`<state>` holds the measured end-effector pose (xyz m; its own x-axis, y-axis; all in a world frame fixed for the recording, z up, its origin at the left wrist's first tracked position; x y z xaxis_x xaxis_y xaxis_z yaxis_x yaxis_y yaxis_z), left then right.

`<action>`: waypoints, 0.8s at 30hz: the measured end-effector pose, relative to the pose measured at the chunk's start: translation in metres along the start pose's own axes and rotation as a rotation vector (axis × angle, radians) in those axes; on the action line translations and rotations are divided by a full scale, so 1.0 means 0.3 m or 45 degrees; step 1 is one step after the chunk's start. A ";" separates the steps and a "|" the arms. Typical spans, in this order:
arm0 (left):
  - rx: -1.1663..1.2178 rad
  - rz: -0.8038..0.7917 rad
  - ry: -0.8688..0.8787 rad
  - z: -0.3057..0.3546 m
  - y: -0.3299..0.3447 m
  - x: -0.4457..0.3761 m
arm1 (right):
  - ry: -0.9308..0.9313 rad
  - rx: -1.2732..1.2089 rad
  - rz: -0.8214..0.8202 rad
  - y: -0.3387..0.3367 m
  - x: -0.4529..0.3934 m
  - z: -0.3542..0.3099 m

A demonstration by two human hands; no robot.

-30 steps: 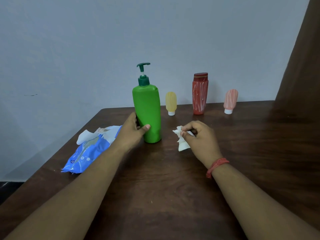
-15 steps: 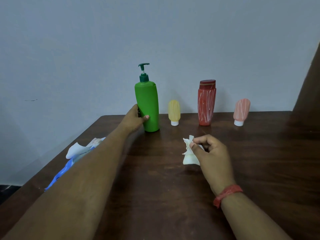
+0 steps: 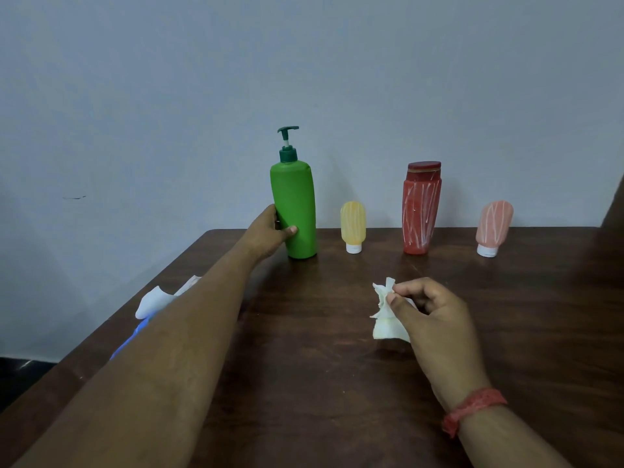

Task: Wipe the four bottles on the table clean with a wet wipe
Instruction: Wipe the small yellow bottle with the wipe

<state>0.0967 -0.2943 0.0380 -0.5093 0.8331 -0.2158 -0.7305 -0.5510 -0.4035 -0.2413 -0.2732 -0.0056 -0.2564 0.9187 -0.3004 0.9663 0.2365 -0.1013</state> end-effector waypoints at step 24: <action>-0.314 0.123 -0.033 0.119 0.482 0.168 | 0.091 -0.214 0.198 -0.030 -0.008 0.006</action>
<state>-0.0509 -0.3335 0.0006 -0.5851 0.7739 -0.2425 -0.5463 -0.5970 -0.5875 -0.2494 -0.2781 -0.0056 -0.1079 0.9668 -0.2316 0.9857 0.1345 0.1020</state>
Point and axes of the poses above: each hand's wrist, its own x-axis away from the middle knuckle, its own y-axis out of the palm, z = x × y, the point moved 3 cm from there along -x, towards the middle knuckle, and after that the axes turned 4 degrees about x, right-handed, at the moved point
